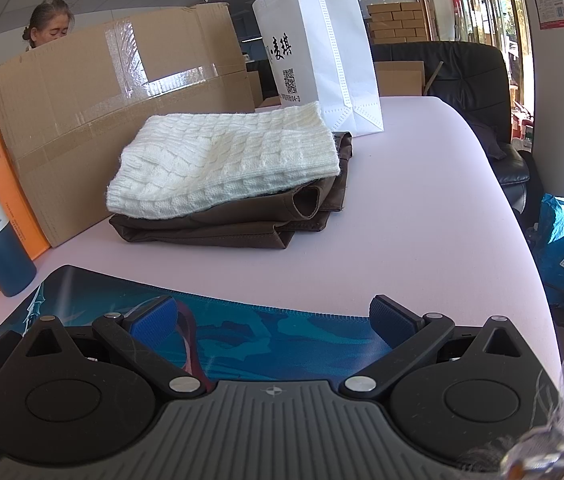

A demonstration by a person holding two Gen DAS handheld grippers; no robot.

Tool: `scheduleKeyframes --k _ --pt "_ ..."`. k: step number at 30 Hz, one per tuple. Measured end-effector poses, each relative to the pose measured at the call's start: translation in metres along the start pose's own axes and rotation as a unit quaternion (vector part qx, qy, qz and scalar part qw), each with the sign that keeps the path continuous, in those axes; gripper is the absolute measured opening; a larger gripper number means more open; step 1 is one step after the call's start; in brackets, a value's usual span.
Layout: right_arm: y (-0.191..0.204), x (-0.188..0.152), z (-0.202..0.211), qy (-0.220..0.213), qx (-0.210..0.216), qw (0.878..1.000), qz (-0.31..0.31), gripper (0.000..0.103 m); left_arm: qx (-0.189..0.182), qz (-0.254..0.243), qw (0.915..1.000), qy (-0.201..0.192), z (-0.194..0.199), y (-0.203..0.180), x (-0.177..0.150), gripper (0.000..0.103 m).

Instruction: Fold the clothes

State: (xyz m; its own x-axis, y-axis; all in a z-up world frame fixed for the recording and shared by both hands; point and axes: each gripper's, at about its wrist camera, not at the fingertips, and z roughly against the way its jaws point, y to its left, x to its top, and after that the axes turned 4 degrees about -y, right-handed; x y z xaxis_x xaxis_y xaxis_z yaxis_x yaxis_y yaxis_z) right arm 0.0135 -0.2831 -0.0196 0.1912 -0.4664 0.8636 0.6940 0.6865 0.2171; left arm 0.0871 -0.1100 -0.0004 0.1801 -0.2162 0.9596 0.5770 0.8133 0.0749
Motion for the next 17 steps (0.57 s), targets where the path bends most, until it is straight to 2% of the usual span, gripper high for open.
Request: scheduleKeyframes --k 17 --pt "-0.0003 -0.0005 0.0004 0.0 0.0 1.0 0.0 0.103 -0.003 0.0 1.0 -0.002 0.0009 0.0007 -0.0007 0.103"
